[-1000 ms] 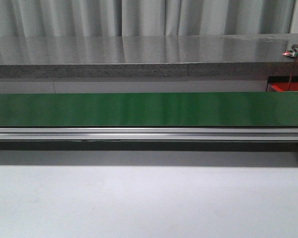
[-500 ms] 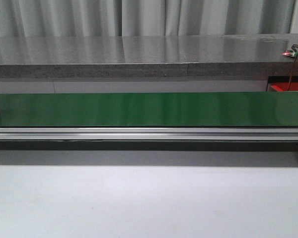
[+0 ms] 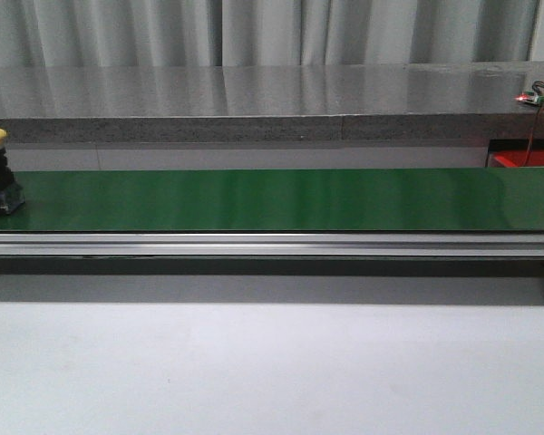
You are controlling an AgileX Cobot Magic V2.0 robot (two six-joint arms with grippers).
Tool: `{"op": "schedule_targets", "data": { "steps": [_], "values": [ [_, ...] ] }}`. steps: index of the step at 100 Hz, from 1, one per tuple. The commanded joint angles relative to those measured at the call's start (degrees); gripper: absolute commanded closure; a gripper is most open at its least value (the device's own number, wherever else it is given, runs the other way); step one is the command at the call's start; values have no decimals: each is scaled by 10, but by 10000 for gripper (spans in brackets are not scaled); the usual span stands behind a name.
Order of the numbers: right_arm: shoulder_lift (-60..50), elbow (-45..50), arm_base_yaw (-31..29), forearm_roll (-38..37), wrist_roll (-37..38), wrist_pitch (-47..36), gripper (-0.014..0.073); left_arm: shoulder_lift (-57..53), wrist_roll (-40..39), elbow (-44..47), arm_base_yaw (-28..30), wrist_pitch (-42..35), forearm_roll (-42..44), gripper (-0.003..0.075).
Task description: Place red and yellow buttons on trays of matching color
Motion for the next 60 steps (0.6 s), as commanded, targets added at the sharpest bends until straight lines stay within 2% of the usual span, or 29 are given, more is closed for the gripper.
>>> {"op": "schedule_targets", "data": {
  "steps": [1, 24, 31, 60],
  "values": [
    [-9, -10, 0, -8, -2, -42, 666, -12, -6, -14, 2, -23, -4, 194],
    [-9, -10, 0, -8, -2, -42, 666, -1, -6, -14, 2, -41, -2, 195],
    [-9, -10, 0, -8, -2, -42, 666, -1, -6, -14, 2, -43, -1, 218],
    [-9, -10, 0, -8, -2, -42, 666, -1, -6, -14, 2, -46, 1, 451]
  ]
}}
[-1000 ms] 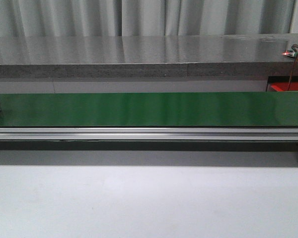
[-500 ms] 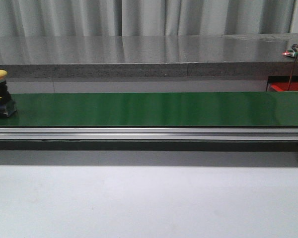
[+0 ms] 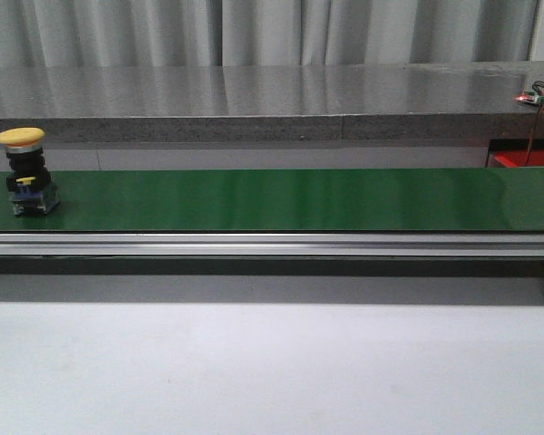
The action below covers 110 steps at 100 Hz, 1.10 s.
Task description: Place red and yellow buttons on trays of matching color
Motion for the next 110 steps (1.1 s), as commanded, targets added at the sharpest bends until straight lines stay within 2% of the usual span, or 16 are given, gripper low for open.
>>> {"op": "schedule_targets", "data": {
  "steps": [1, 9, 31, 72, 110],
  "values": [
    [-9, -10, 0, -8, -2, -42, 666, -24, -6, -14, 2, -17, 2, 454],
    [-9, -10, 0, -8, -2, -42, 666, -24, -6, -14, 2, -15, 2, 481],
    [-9, -10, 0, -8, -2, -42, 666, -34, -6, -14, 2, 8, 2, 482],
    [-9, -10, 0, -8, -2, -42, 666, -179, 3, -14, 1, 22, 17, 482],
    [-9, -10, 0, -8, -2, -42, 666, -185, 18, -64, -84, 72, 5, 482]
  ]
}}
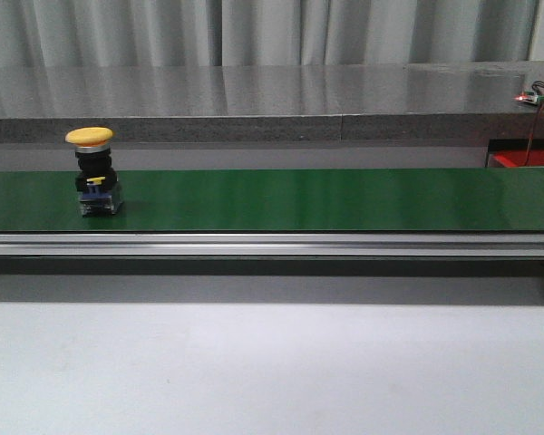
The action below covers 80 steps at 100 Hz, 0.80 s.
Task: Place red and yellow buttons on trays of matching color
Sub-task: 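Lower the red button onto the green belt and open the left gripper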
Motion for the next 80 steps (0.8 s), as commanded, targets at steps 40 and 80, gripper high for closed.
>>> {"op": "schedule_targets", "data": {
  "steps": [40, 80],
  "values": [
    [-9, -10, 0, -8, -2, -42, 666, 37, 14, -59, -110, -5, -58, 482],
    [-9, -10, 0, -8, -2, -42, 666, 78, 19, -68, -135, -11, -64, 464]
  ]
}}
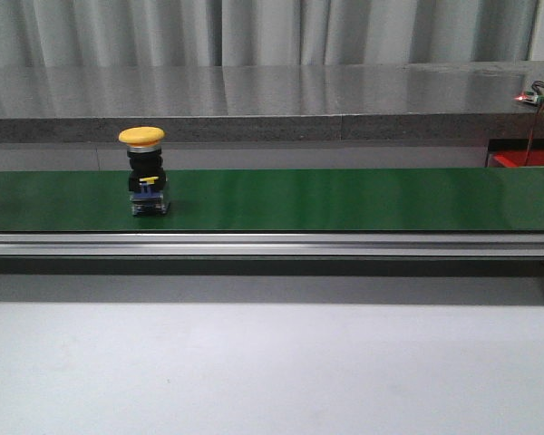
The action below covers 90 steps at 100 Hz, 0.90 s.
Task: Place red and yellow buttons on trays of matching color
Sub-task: 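Lower the red button onto the green belt and open the left gripper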
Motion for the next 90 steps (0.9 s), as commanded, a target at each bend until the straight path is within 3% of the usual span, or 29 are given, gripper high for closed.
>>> {"op": "schedule_targets", "data": {
  "steps": [1, 20, 26, 73, 82, 90],
  "values": [
    [-9, -10, 0, -8, -2, -42, 666, -25, 7, -20, -3, -23, -5, 456],
    [-9, -10, 0, -8, -2, -42, 666, -25, 27, -20, -3, -22, -29, 202],
    [-9, -10, 0, -8, -2, -42, 666, -25, 27, -21, -3, -22, -32, 169],
    [-9, -10, 0, -8, -2, -42, 666, -132, 46, -20, -3, 21, -43, 178],
    [-9, -10, 0, -8, -2, -42, 666, -164, 50, -16, -3, 39, -43, 239],
    [-9, -10, 0, -8, -2, -42, 666, -195, 63, -2, -3, 44, -46, 356]
  ]
}}
